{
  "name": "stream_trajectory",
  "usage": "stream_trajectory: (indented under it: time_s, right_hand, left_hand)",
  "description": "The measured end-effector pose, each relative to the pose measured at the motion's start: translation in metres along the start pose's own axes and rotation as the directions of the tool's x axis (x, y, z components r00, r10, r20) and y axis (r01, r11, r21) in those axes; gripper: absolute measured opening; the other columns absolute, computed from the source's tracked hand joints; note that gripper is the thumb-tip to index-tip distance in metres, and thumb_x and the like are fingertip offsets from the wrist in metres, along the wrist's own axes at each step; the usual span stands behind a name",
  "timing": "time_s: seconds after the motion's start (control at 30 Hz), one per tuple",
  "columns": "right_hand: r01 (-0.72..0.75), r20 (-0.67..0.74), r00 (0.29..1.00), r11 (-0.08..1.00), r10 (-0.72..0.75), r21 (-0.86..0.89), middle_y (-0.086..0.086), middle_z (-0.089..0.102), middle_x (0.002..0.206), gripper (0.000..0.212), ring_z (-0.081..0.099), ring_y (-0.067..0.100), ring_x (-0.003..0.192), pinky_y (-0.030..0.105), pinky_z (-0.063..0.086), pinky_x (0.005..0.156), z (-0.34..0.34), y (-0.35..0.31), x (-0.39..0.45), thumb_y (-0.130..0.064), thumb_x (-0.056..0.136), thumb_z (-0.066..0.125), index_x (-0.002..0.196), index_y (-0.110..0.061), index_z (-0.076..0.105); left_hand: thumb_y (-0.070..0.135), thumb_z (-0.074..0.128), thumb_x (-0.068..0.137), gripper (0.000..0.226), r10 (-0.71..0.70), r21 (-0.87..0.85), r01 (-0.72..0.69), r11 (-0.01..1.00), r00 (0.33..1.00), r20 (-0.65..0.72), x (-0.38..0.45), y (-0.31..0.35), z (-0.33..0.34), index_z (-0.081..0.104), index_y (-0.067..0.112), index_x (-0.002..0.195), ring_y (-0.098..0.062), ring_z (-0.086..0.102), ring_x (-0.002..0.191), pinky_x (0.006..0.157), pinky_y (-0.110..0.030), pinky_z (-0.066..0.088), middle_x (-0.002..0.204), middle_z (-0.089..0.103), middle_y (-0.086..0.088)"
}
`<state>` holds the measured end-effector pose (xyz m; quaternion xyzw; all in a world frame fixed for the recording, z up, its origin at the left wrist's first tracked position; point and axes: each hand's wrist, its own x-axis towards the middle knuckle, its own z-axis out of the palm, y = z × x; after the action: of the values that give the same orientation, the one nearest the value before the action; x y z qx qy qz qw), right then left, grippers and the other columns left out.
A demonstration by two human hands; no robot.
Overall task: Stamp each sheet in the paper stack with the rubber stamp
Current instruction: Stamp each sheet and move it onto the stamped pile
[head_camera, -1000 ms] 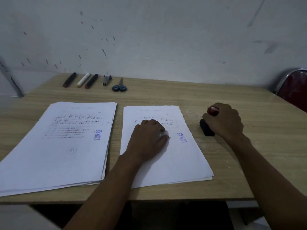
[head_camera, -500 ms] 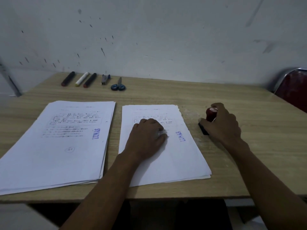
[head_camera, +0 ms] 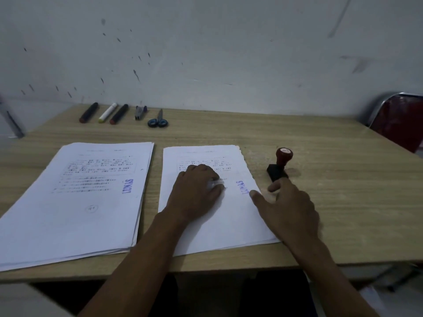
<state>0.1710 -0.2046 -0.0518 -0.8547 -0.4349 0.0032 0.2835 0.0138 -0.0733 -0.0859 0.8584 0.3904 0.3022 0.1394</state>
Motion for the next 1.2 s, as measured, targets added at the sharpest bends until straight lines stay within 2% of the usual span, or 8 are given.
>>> stream_trajectory:
  time_s: [0.23,0.47,0.63,0.77,0.93,1.03,1.13,1.2]
  right_hand:
    - [0.012,-0.002,1.000,0.998,-0.012,0.062,-0.010,0.065,0.086,0.027,0.063,0.014,0.084,0.030,0.050,0.069,0.003,-0.001,-0.005,-0.047,0.075,0.078,0.087,-0.026,0.068]
    - [-0.032,0.044,0.999,0.999,0.030,0.037,-0.005,0.066,0.104,0.045,0.063,0.018,0.097,0.032,0.050,0.076,0.002,-0.003,-0.002,-0.047,0.076,0.077,0.111,-0.024,0.060]
    - [-0.089,0.085,0.993,0.983,0.077,0.158,-0.012,0.062,0.082,0.049,0.063,0.015,0.086,0.030,0.049,0.075,0.001,-0.008,-0.002,-0.028,0.071,0.085,0.112,-0.023,0.059]
    - [-0.142,0.110,0.987,0.953,0.116,0.269,-0.003,0.064,0.080,0.055,0.061,0.015,0.079,0.022,0.040,0.064,-0.004,-0.002,0.004,-0.007,0.066,0.087,0.114,-0.016,0.060]
    - [-0.149,0.116,0.987,0.923,0.114,0.354,0.003,0.070,0.076,0.034,0.065,0.016,0.079,0.019,0.043,0.058,-0.007,0.007,0.004,-0.002,0.074,0.079,0.102,-0.014,0.065]
    - [-0.105,0.093,0.993,0.935,0.078,0.339,-0.001,0.068,0.086,0.020,0.065,0.017,0.086,0.028,0.050,0.077,-0.005,0.003,0.000,-0.006,0.084,0.068,0.100,-0.018,0.069]
    - [-0.069,0.053,0.997,0.920,0.053,0.385,0.000,0.066,0.091,0.011,0.063,0.017,0.089,0.030,0.049,0.079,-0.010,-0.001,-0.001,-0.011,0.092,0.063,0.099,-0.012,0.070]
    - [-0.055,0.023,0.998,0.888,0.050,0.456,-0.003,0.067,0.086,0.008,0.063,0.013,0.083,0.029,0.047,0.074,-0.014,-0.001,0.001,-0.014,0.093,0.063,0.095,-0.013,0.070]
  left_hand:
    - [0.045,0.054,0.080,0.031,-0.001,-0.002,0.001,1.000,1.000,-0.005,0.001,0.001,0.001,0.069,0.023,0.095,-0.019,0.058,0.097,0.084,-0.040,0.047,0.100,0.067,0.008]
    - [0.043,0.055,0.081,0.027,0.003,-0.001,-0.003,1.000,1.000,-0.015,-0.001,0.000,0.001,0.069,0.023,0.093,-0.017,0.058,0.094,0.083,-0.039,0.047,0.098,0.067,0.009]
    - [0.045,0.053,0.080,0.030,-0.009,0.013,0.009,1.000,1.000,0.000,0.000,0.002,-0.001,0.069,0.024,0.095,-0.018,0.058,0.098,0.085,-0.039,0.046,0.101,0.067,0.009]
    - [0.047,0.054,0.077,0.032,-0.020,0.003,0.020,1.000,1.000,-0.002,0.001,0.006,-0.004,0.070,0.024,0.093,-0.020,0.058,0.096,0.084,-0.038,0.047,0.100,0.068,0.009]
    - [0.048,0.056,0.074,0.032,-0.043,-0.036,0.043,0.998,0.999,0.007,0.001,0.008,-0.006,0.070,0.026,0.091,-0.018,0.058,0.098,0.086,-0.037,0.045,0.098,0.068,0.011]
    - [0.039,0.061,0.073,0.028,-0.019,-0.115,0.011,0.993,0.997,-0.072,0.000,0.013,-0.011,0.072,0.018,0.088,-0.018,0.063,0.093,0.083,-0.038,0.050,0.093,0.071,0.003]
    - [0.043,0.058,0.076,0.044,0.006,-0.165,-0.040,0.985,0.979,-0.202,0.001,0.009,-0.017,0.070,0.005,0.097,-0.028,0.064,0.096,0.085,-0.037,0.051,0.101,0.069,-0.011]
    - [0.048,0.059,0.077,0.056,-0.118,-0.219,0.073,0.973,0.973,-0.200,0.003,0.006,-0.028,0.064,0.007,0.114,-0.026,0.059,0.109,0.094,-0.032,0.045,0.117,0.063,-0.012]
